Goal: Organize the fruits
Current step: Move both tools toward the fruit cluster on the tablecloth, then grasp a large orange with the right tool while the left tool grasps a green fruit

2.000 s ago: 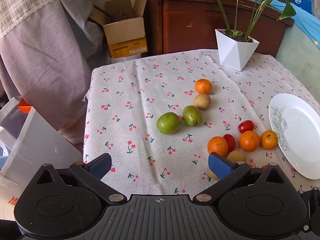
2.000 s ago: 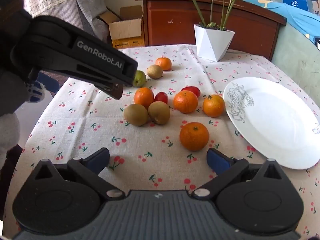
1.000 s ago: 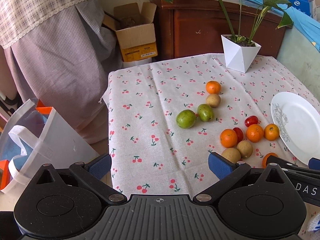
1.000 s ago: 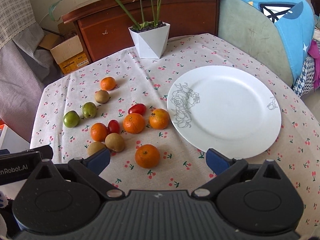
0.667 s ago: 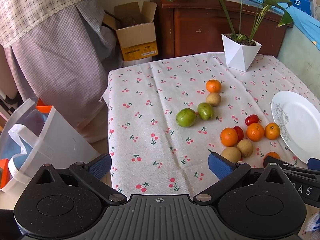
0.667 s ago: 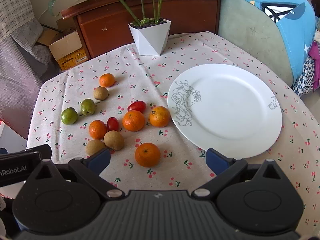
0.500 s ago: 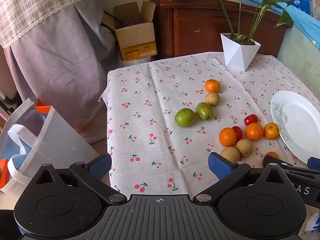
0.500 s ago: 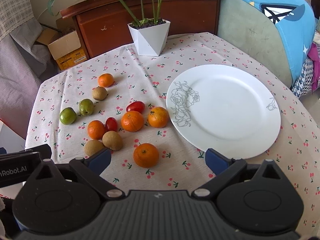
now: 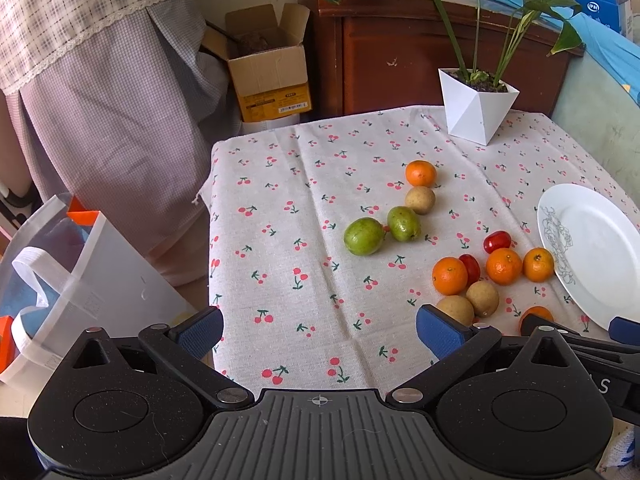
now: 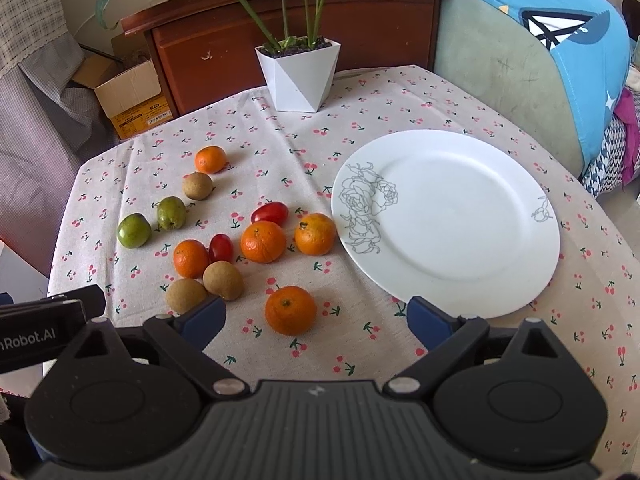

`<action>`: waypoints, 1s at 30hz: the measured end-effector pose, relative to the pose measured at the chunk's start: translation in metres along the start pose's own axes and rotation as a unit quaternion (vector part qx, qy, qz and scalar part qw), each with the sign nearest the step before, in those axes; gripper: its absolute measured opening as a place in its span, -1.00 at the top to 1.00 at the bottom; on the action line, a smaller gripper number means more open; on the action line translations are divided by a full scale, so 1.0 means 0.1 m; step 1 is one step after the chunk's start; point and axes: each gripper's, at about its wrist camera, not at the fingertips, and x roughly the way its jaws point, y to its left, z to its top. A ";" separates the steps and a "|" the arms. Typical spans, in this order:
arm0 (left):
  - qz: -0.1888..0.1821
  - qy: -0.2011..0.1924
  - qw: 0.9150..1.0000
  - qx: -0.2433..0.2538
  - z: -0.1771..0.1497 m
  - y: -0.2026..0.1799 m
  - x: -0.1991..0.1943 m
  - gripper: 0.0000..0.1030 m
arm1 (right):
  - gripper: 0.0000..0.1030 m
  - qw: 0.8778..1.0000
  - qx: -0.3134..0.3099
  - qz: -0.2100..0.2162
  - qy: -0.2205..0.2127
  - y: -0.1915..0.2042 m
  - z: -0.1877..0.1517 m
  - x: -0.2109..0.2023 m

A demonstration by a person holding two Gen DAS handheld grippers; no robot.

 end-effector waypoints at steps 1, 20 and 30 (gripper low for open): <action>0.000 0.000 1.000 0.000 0.00 0.00 0.00 -0.99 | -0.87 1.000 -0.001 0.000 0.000 0.00 0.00 0.00; -0.024 -0.006 0.999 -0.031 0.02 0.15 0.02 -0.97 | -0.87 0.998 0.026 0.047 -0.016 -0.32 -0.05 -0.11; -0.024 -0.018 0.999 -0.023 0.19 0.16 0.16 -0.90 | -0.66 0.995 0.032 0.093 -0.015 -0.43 -0.20 -0.05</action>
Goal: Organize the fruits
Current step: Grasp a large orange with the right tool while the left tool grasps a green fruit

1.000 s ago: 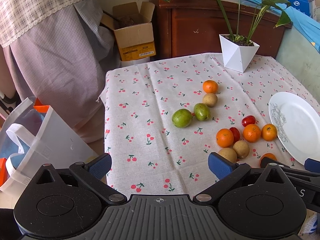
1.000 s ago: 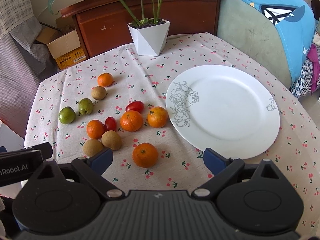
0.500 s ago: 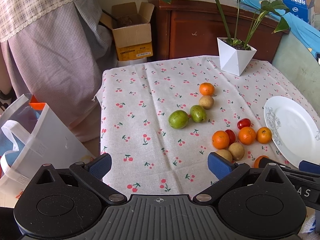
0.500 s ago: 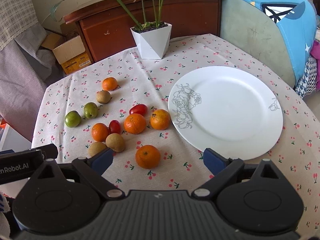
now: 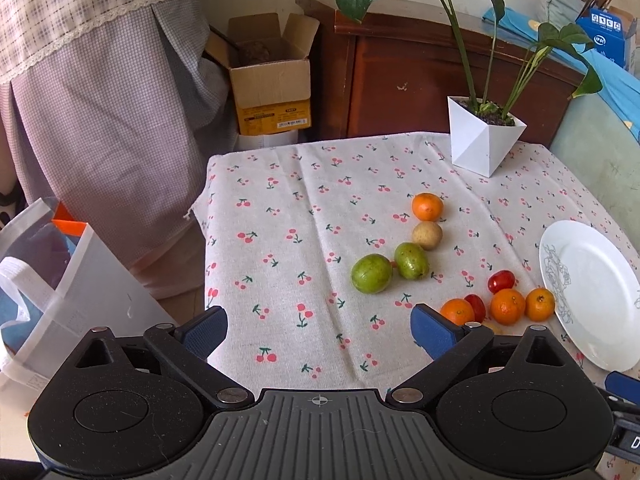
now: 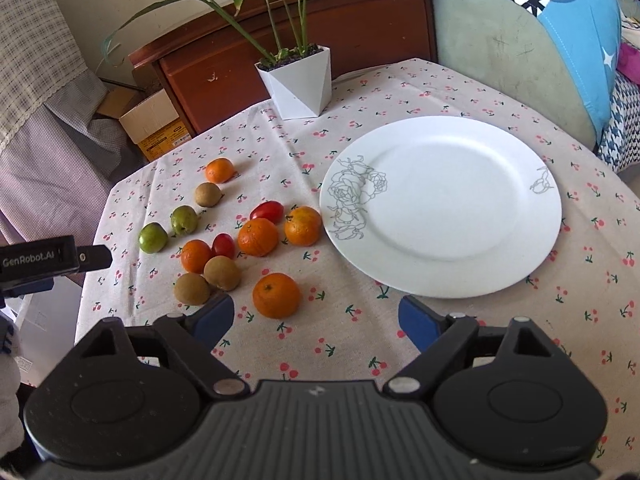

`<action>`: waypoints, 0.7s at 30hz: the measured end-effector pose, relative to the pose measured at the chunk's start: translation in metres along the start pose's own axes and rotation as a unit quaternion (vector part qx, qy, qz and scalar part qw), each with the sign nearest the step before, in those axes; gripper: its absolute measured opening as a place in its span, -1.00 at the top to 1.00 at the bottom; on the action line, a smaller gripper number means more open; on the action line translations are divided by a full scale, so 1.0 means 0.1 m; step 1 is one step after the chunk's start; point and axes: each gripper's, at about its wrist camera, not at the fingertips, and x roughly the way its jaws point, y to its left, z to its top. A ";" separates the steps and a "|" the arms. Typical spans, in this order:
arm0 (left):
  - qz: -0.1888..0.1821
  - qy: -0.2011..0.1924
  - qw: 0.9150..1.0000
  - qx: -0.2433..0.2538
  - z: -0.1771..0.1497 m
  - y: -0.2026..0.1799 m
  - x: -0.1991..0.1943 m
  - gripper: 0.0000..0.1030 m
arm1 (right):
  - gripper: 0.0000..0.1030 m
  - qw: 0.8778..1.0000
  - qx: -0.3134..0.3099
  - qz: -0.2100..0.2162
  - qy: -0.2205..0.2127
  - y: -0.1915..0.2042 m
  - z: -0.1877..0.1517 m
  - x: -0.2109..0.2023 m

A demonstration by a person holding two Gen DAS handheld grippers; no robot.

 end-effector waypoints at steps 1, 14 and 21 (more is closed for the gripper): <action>-0.002 -0.002 1.000 0.000 0.01 -0.01 0.03 -0.90 | -0.62 1.000 -0.002 0.005 0.001 0.01 -0.01 0.02; -0.012 -0.002 1.000 0.004 0.04 -0.07 0.33 -0.66 | -0.13 0.999 -0.008 0.033 -0.006 0.04 -0.04 0.19; -0.016 -0.010 1.000 0.023 0.06 -0.15 0.44 -0.55 | 0.04 0.999 -0.007 0.038 -0.009 0.02 -0.04 0.26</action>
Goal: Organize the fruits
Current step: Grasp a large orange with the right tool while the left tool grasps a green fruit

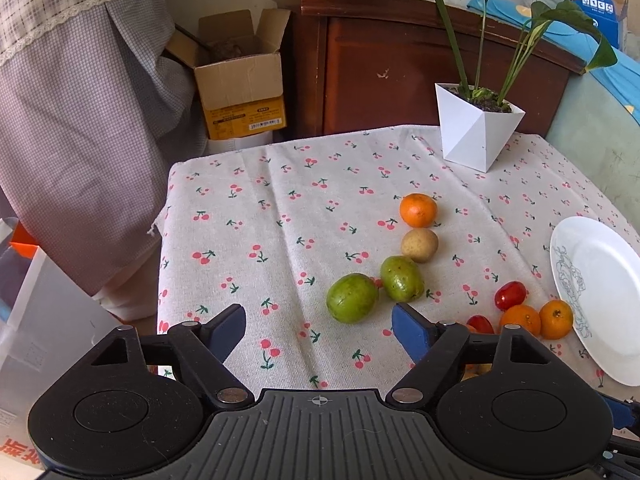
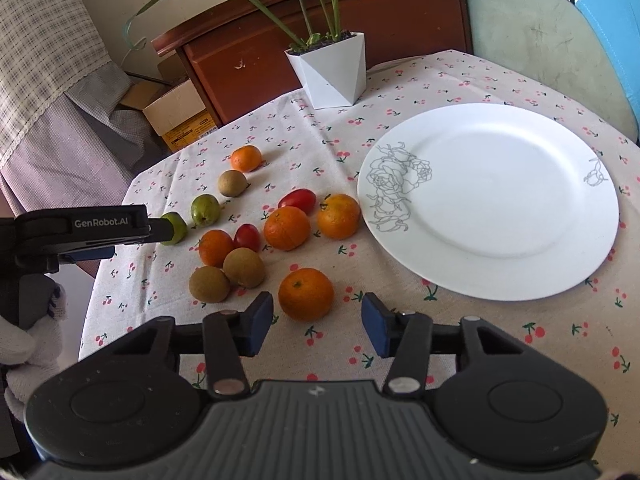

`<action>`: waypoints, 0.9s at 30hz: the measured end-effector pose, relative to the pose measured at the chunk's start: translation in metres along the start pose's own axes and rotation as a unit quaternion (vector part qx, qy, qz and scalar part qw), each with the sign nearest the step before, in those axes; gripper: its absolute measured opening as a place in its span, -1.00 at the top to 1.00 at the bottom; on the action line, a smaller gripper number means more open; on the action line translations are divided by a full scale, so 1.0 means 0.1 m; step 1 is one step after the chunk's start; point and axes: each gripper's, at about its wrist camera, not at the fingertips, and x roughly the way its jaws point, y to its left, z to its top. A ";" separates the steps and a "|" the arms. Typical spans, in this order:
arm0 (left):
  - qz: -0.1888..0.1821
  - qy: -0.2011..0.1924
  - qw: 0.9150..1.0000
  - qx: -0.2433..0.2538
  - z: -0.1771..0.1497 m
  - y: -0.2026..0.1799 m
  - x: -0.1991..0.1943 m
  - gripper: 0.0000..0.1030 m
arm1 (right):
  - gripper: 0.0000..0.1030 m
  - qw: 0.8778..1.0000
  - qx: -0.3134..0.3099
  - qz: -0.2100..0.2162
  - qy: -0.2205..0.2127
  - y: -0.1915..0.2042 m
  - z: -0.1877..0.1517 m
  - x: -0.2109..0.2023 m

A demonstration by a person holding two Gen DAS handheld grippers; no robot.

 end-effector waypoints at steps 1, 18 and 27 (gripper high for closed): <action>0.000 0.000 1.000 0.001 0.00 -0.01 0.02 -0.52 | 0.07 1.000 0.000 0.002 -0.001 0.00 0.00 0.00; -0.004 0.001 1.000 0.017 -0.02 -0.10 0.23 0.10 | 0.38 1.000 -0.009 0.017 -0.011 0.02 -0.01 0.04; -0.020 -0.012 1.000 0.021 -0.03 -0.14 0.19 0.46 | 0.39 1.000 -0.017 0.014 -0.017 0.03 0.00 0.04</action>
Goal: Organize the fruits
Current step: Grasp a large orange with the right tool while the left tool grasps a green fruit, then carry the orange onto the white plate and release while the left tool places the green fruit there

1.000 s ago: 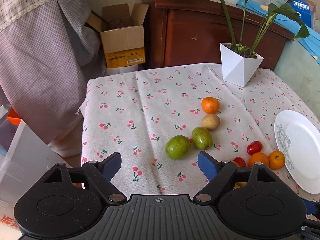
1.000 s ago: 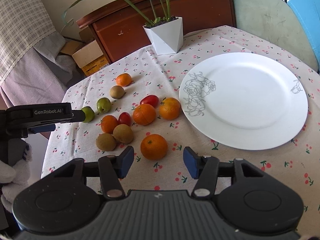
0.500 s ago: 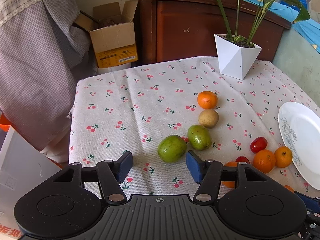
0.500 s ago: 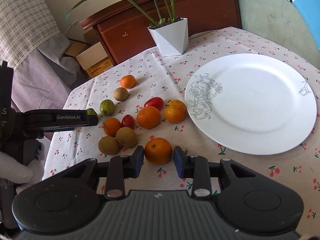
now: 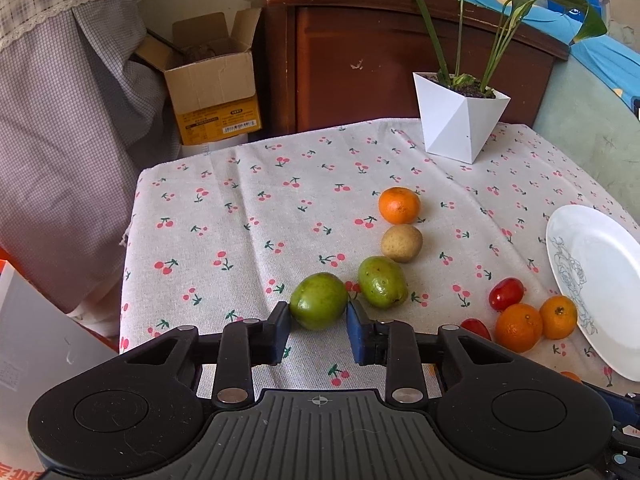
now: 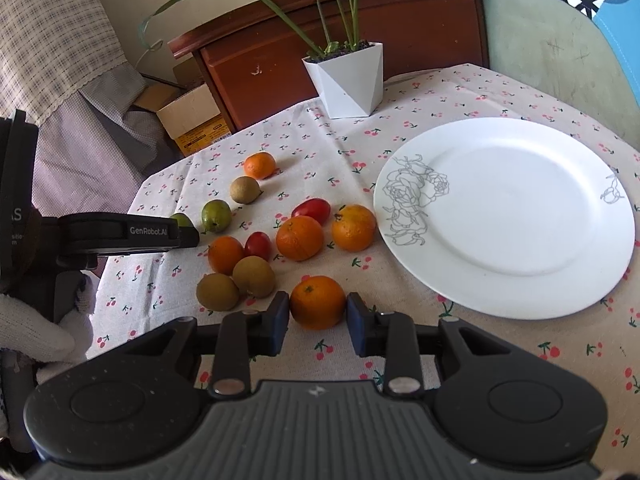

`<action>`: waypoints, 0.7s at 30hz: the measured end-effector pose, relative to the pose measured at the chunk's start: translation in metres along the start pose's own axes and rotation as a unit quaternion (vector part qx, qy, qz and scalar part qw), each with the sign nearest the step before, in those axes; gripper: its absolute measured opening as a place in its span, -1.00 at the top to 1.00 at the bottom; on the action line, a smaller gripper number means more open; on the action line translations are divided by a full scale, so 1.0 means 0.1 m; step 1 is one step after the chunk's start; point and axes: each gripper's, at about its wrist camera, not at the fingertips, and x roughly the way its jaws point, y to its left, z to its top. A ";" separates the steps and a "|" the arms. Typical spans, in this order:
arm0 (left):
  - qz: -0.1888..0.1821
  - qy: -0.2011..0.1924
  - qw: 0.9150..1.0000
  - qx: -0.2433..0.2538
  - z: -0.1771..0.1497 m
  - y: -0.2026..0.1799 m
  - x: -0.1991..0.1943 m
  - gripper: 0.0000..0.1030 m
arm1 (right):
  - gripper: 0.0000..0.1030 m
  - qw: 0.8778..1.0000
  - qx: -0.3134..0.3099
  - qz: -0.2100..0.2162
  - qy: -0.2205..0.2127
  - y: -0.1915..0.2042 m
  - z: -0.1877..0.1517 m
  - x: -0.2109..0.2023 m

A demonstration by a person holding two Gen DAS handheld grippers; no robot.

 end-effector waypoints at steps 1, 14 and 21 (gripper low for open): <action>-0.003 -0.001 1.000 -0.001 0.00 0.00 -0.02 0.46 | 0.39 1.000 0.003 0.000 -0.001 -0.01 0.01 0.00; -0.072 -0.033 0.997 0.018 0.07 -0.40 -0.39 0.46 | 0.40 0.997 0.050 -0.019 -0.058 -0.24 0.16 -0.23; -0.119 -0.027 0.992 0.040 0.04 -0.79 -0.38 0.46 | 0.40 0.991 0.097 -0.057 -0.076 -0.53 0.20 -0.34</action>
